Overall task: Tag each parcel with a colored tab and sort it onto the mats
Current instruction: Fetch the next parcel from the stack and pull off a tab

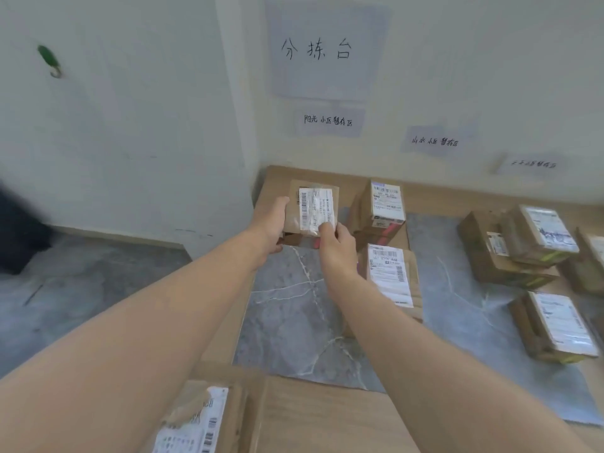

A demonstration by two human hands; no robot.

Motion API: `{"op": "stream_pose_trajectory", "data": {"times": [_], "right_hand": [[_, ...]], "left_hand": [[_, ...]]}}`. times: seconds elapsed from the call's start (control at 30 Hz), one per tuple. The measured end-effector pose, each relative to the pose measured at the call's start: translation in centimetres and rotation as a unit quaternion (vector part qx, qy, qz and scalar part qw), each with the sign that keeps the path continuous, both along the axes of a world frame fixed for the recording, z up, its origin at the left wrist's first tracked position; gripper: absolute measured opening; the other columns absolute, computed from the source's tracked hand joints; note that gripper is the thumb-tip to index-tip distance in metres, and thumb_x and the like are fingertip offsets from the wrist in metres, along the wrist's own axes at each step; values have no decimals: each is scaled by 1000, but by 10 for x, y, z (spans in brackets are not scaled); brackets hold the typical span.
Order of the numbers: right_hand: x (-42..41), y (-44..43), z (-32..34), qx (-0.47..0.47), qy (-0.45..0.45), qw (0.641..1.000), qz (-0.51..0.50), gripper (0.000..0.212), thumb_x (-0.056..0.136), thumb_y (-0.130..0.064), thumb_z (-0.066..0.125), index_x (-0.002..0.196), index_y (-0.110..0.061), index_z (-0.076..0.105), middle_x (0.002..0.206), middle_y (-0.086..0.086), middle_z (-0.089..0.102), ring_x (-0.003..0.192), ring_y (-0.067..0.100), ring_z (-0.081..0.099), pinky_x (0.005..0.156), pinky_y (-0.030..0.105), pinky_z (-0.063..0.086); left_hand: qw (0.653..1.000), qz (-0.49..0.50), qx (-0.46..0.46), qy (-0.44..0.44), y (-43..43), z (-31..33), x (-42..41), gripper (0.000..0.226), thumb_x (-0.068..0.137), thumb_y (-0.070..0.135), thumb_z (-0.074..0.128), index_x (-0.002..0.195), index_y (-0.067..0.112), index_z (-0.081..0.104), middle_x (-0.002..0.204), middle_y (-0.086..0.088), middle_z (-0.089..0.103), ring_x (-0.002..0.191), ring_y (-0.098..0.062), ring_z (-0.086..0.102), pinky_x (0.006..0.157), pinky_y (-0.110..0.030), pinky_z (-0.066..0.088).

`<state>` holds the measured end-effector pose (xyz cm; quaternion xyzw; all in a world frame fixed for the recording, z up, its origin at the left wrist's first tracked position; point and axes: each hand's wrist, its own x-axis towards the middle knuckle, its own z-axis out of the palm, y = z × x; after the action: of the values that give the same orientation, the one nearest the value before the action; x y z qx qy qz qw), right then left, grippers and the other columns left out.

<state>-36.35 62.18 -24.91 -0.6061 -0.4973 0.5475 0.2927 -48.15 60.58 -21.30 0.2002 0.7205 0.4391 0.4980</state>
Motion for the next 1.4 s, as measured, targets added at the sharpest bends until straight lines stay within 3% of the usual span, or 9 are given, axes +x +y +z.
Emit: {"op": "stream_pose_trajectory", "data": {"times": [0.17, 0.3, 0.53, 0.7, 0.9, 1.03, 1.13, 1.27, 1.4], "right_hand": [[-29, 33, -61, -54, 11, 997, -61, 58, 82, -51, 41, 124, -17, 60, 122, 6, 62, 113, 30, 59, 102, 48, 45], [-46, 60, -100, -106, 24, 986, -125, 55, 96, -46, 40, 137, -11, 55, 134, 12, 59, 122, 35, 54, 107, 51, 42], [-63, 92, -146, -122, -17, 970, -210, 58, 98, -49, 43, 139, -12, 57, 141, 15, 58, 125, 39, 56, 109, 49, 42], [-64, 107, -153, -104, -1, 972, -212, 57, 101, -48, 44, 144, -11, 53, 148, 18, 50, 134, 38, 48, 112, 45, 38], [-58, 102, -131, -114, 20, 969, -221, 59, 101, -45, 43, 147, -9, 50, 151, 17, 48, 134, 37, 48, 110, 46, 39], [-52, 78, -86, -117, 33, 973, -194, 58, 100, -48, 39, 142, -10, 53, 143, 16, 54, 128, 37, 52, 109, 50, 42], [-45, 55, -49, -101, 51, 978, -173, 58, 96, -51, 38, 134, -14, 62, 133, 11, 63, 122, 34, 57, 105, 49, 46], [-21, 18, 3, -91, 90, 982, -135, 39, 100, -41, 39, 105, -12, 65, 96, 3, 63, 83, 20, 57, 69, 33, 41], [6, -28, 55, -49, 97, 985, -132, 36, 100, -37, 39, 73, -16, 52, 73, 0, 51, 72, 22, 48, 68, 34, 36]], "left_hand": [[998, -1, -54, 23, 43, -60, -14, 51, 86, 65, 39, 113, 28, 61, 121, -1, 65, 108, -22, 63, 89, -37, 48], [998, 29, -59, 18, 66, -106, -8, 49, 92, 60, 35, 105, 25, 67, 105, 0, 72, 90, -17, 66, 74, -31, 48], [996, 60, -58, -10, 92, -158, -4, 52, 96, 54, 32, 90, 23, 74, 96, -1, 77, 92, -22, 68, 100, -42, 52], [991, 89, -30, -95, 99, -164, -9, 42, 104, 47, 33, 83, 23, 60, 56, 9, 70, 85, -20, 65, 102, -41, 51], [994, 76, -19, -81, 92, -148, -4, 36, 104, 53, 31, 89, 32, 56, 89, 13, 56, 83, -9, 52, 100, -36, 44], [999, 39, -21, -27, 66, -112, 4, 55, 102, 56, 30, 146, 27, 46, 156, 1, 37, 145, -24, 32, 118, -44, 30], [1000, 16, -9, -10, 44, -75, 8, 58, 103, 57, 27, 150, 26, 42, 161, 0, 31, 149, -25, 26, 121, -47, 24], [1000, -6, 22, -6, 2, -23, 23, 59, 103, 56, 25, 151, 25, 39, 160, -1, 33, 149, -24, 25, 120, -43, 23], [998, -41, 56, -1, -54, 25, 42, 58, 104, 57, 22, 155, 31, 31, 162, 6, 28, 150, -17, 22, 123, -42, 17]]}}
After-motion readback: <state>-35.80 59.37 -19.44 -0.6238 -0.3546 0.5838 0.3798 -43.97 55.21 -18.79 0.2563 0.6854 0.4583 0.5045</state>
